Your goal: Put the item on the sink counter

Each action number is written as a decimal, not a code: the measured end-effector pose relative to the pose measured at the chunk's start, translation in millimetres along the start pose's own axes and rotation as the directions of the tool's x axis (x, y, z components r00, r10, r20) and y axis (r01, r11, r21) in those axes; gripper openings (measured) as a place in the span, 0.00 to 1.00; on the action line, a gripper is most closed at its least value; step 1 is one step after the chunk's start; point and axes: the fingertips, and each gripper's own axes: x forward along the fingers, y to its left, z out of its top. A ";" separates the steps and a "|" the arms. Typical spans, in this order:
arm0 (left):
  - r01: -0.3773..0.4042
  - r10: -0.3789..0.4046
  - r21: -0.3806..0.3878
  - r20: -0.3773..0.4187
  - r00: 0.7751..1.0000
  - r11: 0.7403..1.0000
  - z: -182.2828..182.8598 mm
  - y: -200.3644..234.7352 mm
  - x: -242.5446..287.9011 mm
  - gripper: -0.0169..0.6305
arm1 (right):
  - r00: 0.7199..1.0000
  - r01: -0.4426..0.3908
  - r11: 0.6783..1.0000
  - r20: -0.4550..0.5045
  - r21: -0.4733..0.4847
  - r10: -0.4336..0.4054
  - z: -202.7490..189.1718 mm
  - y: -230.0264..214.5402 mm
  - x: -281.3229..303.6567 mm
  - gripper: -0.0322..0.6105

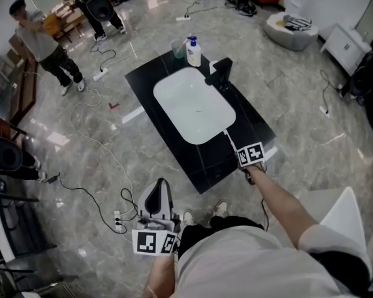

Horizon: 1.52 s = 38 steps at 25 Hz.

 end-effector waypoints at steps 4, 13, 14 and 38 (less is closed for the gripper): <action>0.007 -0.007 -0.003 -0.005 1.000 1.000 0.9 0.2 -0.6 0.03 | 1.000 0.002 1.000 0.003 0.013 -0.002 -0.4 0.2 0.4 0.16; 0.034 -0.034 -0.019 -0.019 0.999 0.999 -4.5 1.6 2.2 0.03 | 1.000 -0.022 0.999 0.018 0.046 0.021 1.2 6.7 -2.2 0.26; 0.040 -0.041 -0.020 -0.020 0.999 0.999 -5.0 0.9 3.0 0.03 | 1.000 -0.022 0.999 0.024 0.049 0.020 1.7 7.2 -3.5 0.27; 0.229 -0.230 -0.030 -0.038 0.972 0.973 -2.8 -25.8 32.0 0.03 | 0.942 0.023 0.978 0.323 0.209 -0.091 21.2 -17.4 -98.5 0.14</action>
